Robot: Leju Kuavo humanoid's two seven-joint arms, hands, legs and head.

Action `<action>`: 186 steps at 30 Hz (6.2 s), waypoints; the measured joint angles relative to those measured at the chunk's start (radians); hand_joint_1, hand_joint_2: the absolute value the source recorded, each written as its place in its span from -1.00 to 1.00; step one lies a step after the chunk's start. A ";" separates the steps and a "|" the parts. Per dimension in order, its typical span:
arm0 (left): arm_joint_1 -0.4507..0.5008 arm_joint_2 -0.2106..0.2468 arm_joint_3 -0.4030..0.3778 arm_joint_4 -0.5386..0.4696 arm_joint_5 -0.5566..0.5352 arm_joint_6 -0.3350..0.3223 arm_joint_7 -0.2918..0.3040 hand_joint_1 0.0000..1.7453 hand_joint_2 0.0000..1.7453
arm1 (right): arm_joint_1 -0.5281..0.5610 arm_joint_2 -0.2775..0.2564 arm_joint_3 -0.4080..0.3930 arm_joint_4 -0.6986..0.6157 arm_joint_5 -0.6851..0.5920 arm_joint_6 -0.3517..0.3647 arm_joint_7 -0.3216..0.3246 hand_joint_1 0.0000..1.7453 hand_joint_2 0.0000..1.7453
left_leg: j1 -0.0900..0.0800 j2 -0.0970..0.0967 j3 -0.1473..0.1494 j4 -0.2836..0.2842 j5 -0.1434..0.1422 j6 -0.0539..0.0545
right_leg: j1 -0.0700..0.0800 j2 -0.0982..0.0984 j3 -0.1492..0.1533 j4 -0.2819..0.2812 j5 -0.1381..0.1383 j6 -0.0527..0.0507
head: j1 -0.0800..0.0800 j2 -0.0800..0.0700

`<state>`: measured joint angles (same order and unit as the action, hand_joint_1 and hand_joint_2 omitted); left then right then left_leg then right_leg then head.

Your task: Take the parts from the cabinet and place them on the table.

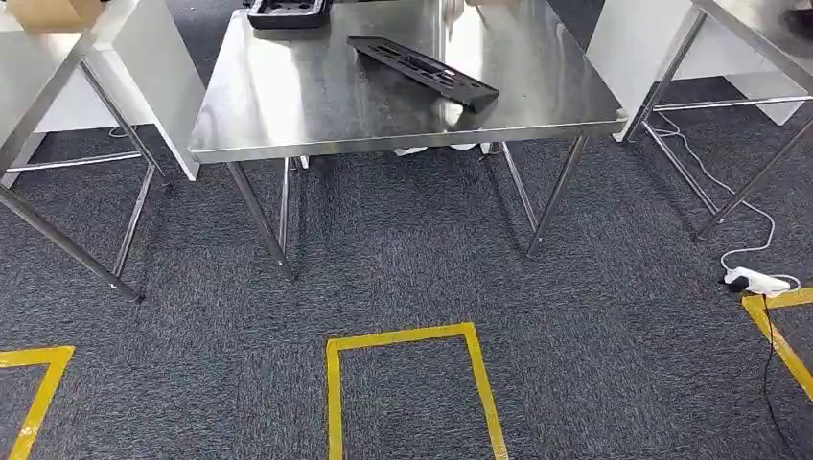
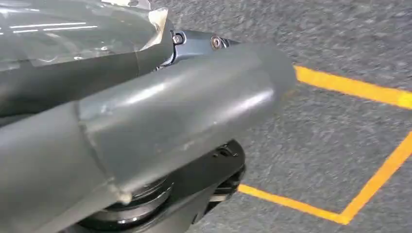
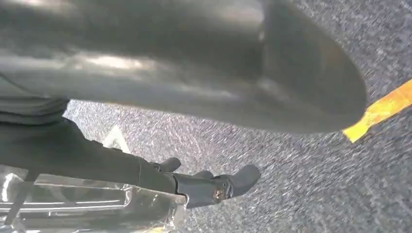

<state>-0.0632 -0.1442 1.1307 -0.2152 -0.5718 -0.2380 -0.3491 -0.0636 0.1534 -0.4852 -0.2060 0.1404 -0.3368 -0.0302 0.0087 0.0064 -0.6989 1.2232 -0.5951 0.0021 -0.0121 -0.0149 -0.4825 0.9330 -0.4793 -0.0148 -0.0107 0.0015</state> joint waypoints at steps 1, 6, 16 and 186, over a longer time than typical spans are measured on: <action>-0.001 0.000 0.001 0.000 0.005 0.000 -0.002 -1.00 -1.00 | 0.000 0.000 -0.002 0.000 -0.001 0.000 -0.008 -1.00 -1.00 | 0.002 0.000 0.000 0.058 -0.005 -0.003 | 0.001 -0.002 -0.017 0.005 0.014 0.002 | 0.001 0.000; -0.003 0.000 0.004 0.000 0.007 0.002 -0.013 -1.00 -1.00 | -0.003 0.003 -0.014 0.000 -0.031 0.013 -0.056 -1.00 -1.00 | 0.012 -0.006 0.228 -0.164 0.071 -0.002 | -0.004 -0.002 -0.113 0.057 0.059 0.027 | -0.001 0.000; -0.006 -0.005 0.004 0.003 -0.015 -0.002 -0.048 -1.00 -1.00 | -0.007 -0.028 -0.066 0.002 -0.077 0.089 -0.189 -1.00 -1.00 | -0.003 0.003 0.155 -0.266 0.135 0.055 | -0.005 0.007 -0.209 0.349 -0.130 0.044 | 0.010 0.000; -0.019 -0.042 -0.022 0.013 -0.109 0.017 -0.038 -1.00 -1.00 | -0.026 0.014 0.003 0.005 0.058 0.209 -0.282 -1.00 -1.00 | -0.006 0.061 0.154 -0.223 0.114 0.058 | -0.001 0.017 -0.172 0.265 -0.070 0.072 | 0.021 0.000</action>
<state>-0.0826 -0.1858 1.1089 -0.2018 -0.6809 -0.2209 -0.3872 -0.0900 0.1678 -0.4818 -0.2007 0.1984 -0.1274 -0.3120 0.0026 0.0670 -0.5451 1.0006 -0.4811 0.0601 -0.0136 0.0023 -0.6549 1.1976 -0.5490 0.0575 0.0107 0.0015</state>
